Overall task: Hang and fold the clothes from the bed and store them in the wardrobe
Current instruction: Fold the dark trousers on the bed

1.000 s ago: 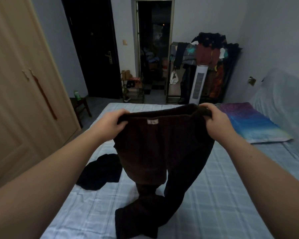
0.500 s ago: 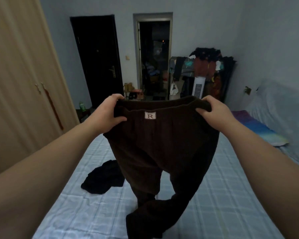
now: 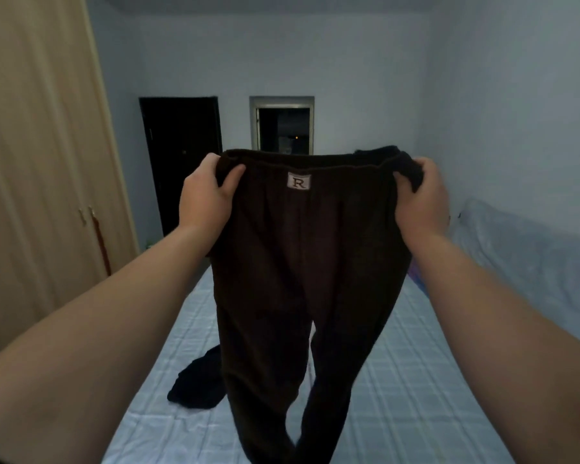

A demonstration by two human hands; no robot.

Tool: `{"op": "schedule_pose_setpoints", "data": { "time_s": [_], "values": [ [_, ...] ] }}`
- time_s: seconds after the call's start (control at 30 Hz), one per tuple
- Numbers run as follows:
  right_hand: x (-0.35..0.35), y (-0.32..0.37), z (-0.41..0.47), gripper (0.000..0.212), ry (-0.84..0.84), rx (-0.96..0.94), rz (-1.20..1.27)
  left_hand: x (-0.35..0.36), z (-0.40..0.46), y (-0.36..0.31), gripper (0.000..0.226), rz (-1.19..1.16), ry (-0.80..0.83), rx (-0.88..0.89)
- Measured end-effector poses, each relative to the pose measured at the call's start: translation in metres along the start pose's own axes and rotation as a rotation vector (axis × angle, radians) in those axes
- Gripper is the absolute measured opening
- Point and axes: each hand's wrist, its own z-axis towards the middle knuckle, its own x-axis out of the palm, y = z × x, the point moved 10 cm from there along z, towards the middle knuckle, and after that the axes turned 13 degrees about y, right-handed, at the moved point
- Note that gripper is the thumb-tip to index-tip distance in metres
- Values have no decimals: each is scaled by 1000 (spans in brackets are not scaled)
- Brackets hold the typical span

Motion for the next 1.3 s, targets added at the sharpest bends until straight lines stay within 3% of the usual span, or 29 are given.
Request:
{"op": "schedule_pose_setpoints", "data": {
  "time_s": [0.13, 0.33, 0.6, 0.77, 0.93, 1.3],
  "values": [
    [-34, 42, 1, 28, -58, -19, -44, -35, 6, -35, 32, 152, -52, 99],
    [-51, 94, 1, 30, -91, -68, -118, -69, 13, -55, 32, 120, -97, 120],
    [-10, 52, 14, 24, 88, 15, -165, -28, 29, -3, 29, 132, 86, 28],
    [50, -37, 17, 29, 214, 140, -193, 41, 33, 75, 39, 222, 216, -100],
    [131, -157, 20, 22, 345, 305, -160, 136, 44, 167, 36, 268, 310, -216],
    [354, -485, 24, 22, 551, 695, -86, 408, 60, 438, 41, 148, 460, -620]
  ]
}}
